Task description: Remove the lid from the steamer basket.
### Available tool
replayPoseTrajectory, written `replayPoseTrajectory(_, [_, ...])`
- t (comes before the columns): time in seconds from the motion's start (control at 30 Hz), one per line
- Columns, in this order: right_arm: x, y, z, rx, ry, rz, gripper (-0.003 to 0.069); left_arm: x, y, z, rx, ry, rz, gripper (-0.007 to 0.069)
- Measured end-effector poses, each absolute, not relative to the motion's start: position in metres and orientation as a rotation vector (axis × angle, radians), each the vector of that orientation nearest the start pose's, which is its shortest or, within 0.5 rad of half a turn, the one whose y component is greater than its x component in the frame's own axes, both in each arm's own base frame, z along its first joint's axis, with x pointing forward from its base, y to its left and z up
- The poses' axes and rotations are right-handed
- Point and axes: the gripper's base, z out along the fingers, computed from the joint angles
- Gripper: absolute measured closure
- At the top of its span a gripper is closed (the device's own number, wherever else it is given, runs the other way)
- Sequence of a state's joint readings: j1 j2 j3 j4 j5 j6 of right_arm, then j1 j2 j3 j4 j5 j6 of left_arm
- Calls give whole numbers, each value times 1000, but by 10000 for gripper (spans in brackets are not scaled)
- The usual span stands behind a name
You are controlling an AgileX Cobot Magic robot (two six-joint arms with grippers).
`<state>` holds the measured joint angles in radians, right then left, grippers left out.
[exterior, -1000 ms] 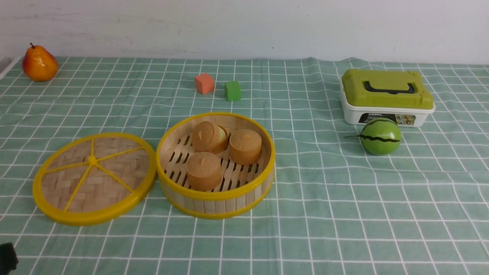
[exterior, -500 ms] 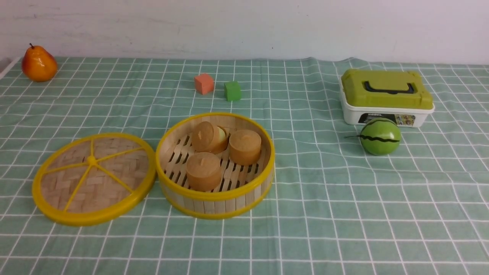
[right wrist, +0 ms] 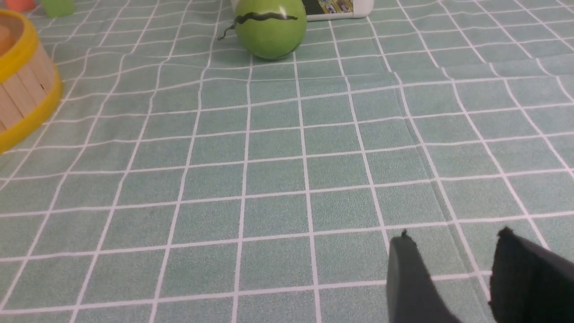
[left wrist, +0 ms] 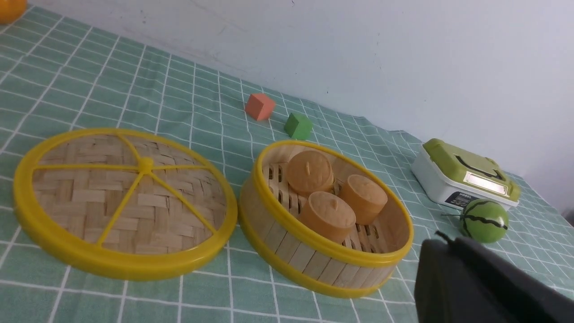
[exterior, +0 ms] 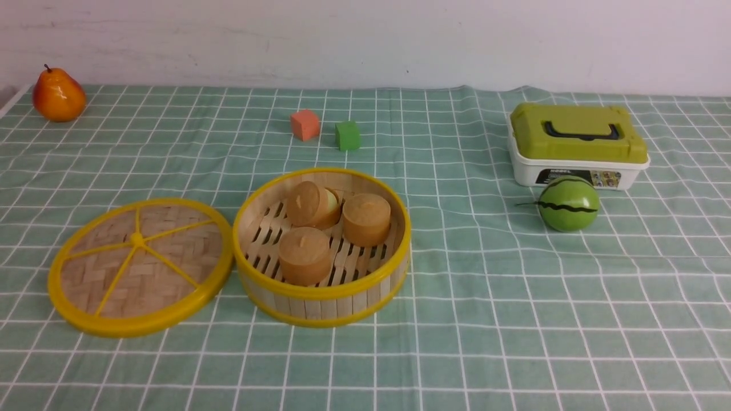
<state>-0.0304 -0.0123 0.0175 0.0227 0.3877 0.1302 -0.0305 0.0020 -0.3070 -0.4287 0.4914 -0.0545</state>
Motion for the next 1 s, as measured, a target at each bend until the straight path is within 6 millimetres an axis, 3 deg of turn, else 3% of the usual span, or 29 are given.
replayPoseTrajectory(0.13, [52, -1, 173, 164, 1870, 91, 418, 36, -15, 260, -173, 1656, -438, 634])
replayPoseTrajectory(0.33, [52, -1, 173, 164, 1870, 91, 418, 53, -5, 190, -205, 1763, -269, 629])
replayPoseTrajectory(0.4, [52, -1, 173, 164, 1870, 91, 418, 54, -4, 179, -231, 1792, -261, 627])
replayPoseTrajectory(1.0, [52, -1, 173, 164, 1870, 91, 418, 52, 0, 169, -256, 1879, -223, 620])
